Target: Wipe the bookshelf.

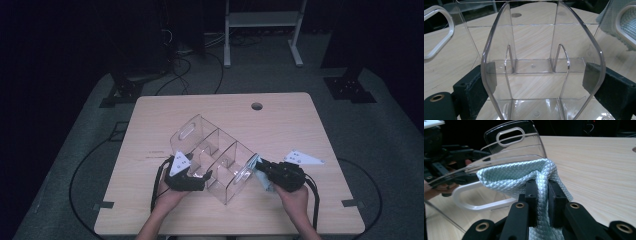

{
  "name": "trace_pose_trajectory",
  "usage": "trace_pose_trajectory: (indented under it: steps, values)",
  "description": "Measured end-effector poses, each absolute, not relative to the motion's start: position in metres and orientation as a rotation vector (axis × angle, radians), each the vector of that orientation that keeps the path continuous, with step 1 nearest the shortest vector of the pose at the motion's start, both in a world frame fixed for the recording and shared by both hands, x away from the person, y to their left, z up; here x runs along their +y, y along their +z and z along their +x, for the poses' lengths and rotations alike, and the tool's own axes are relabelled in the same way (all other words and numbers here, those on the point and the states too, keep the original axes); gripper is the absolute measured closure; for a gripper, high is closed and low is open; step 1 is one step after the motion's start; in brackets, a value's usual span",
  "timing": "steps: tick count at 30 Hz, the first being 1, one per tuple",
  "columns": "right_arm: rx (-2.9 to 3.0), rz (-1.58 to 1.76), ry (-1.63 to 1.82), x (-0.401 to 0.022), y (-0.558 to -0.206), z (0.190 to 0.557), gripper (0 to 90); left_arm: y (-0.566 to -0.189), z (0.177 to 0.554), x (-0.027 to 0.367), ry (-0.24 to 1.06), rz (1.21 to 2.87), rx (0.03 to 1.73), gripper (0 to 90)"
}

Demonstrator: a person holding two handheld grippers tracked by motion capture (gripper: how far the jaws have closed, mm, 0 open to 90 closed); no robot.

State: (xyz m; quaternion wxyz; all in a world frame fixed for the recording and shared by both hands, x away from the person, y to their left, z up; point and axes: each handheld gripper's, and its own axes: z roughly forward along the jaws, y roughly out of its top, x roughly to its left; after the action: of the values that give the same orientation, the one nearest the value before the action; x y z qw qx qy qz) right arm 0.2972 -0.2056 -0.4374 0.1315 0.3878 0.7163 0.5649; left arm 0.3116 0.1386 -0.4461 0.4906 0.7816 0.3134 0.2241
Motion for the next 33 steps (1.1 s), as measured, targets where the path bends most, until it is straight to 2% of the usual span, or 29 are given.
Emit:
trace_pose_trajectory:
  steps: [5, 11, 15, 21, 28, 33]
  values:
    - [2.103, 1.047, 1.613, -0.199, -0.43, 0.293, 79.6, -0.446, 0.312, 0.139, 0.547, 1.904, 0.754, 7.6]
    - [2.064, 1.114, 1.629, -0.208, -0.431, 0.299, 79.6, -0.446, 0.311, 0.138, 0.549, 1.906, 0.761, 7.6]
    - [2.097, 1.024, 1.641, -0.193, -0.428, 0.288, 79.5, -0.446, 0.312, 0.139, 0.549, 1.909, 0.761, 7.4]
    - [2.07, 1.092, 1.613, -0.205, -0.428, 0.302, 79.6, -0.445, 0.311, 0.137, 0.557, 1.912, 0.767, 7.6]
    - [2.117, 0.997, 1.634, -0.189, -0.424, 0.287, 79.7, -0.446, 0.312, 0.137, 0.568, 1.912, 0.771, 7.5]
    - [2.082, 1.075, 1.607, -0.203, -0.426, 0.305, 79.6, -0.447, 0.312, 0.136, 0.567, 1.906, 0.775, 7.6]
